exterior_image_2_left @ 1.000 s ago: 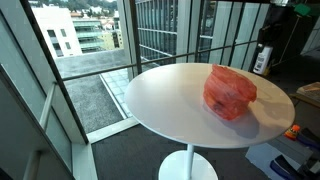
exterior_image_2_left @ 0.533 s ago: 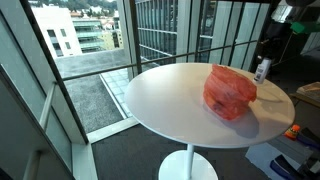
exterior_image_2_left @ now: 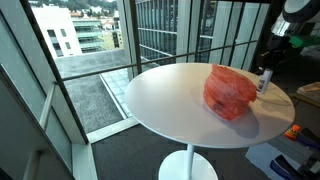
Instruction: Pick up the long white container from the orange plastic and put it on the table
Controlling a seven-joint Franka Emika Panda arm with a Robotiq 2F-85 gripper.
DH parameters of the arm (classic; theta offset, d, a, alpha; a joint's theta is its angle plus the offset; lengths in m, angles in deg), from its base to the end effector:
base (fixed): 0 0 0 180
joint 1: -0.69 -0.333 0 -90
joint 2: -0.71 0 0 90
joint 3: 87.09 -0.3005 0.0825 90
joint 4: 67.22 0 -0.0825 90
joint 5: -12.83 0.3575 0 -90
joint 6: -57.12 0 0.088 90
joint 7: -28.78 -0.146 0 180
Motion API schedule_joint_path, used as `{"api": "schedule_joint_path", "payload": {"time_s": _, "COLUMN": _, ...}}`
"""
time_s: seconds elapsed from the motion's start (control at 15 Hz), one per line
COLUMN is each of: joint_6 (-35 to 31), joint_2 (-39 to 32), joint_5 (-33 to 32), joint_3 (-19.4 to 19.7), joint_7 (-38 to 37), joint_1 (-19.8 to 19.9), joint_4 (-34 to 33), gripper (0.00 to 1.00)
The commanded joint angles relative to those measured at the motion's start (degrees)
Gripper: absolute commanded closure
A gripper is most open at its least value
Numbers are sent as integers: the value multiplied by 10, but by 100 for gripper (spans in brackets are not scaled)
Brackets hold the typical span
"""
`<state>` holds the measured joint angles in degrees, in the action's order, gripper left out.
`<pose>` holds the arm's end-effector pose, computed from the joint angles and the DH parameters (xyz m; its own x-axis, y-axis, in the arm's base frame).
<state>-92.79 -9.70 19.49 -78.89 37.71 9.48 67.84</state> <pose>0.4827 -0.1494 0.2281 0.9687 -0.2337 0.0838 -0.2322 -0.9723 -0.0276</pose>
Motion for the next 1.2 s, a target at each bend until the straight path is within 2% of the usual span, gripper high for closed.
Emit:
{"api": "schedule_joint_path", "payload": {"time_s": 0.0, "joint_6": -30, "joint_2": -8, "joint_5": 9, "joint_3": -6, "joint_7": 12, "joint_1": 14, "joint_4": 6, "gripper": 90}}
{"api": "schedule_joint_path", "payload": {"time_s": 0.67, "joint_6": -82, "joint_2": -39, "joint_5": 11, "joint_3": -13, "joint_7": 13, "joint_1": 26, "joint_4": 7, "gripper": 89}}
{"api": "schedule_joint_path", "payload": {"time_s": 0.8, "joint_6": -85, "joint_2": -41, "joint_5": 12, "joint_3": -15, "joint_7": 13, "joint_1": 28, "joint_4": 8, "gripper": 49}}
{"api": "schedule_joint_path", "payload": {"time_s": 1.13, "joint_6": -69, "joint_2": -25, "joint_5": 20, "joint_3": -25, "joint_7": 23, "joint_1": 35, "joint_4": 15, "gripper": 10}}
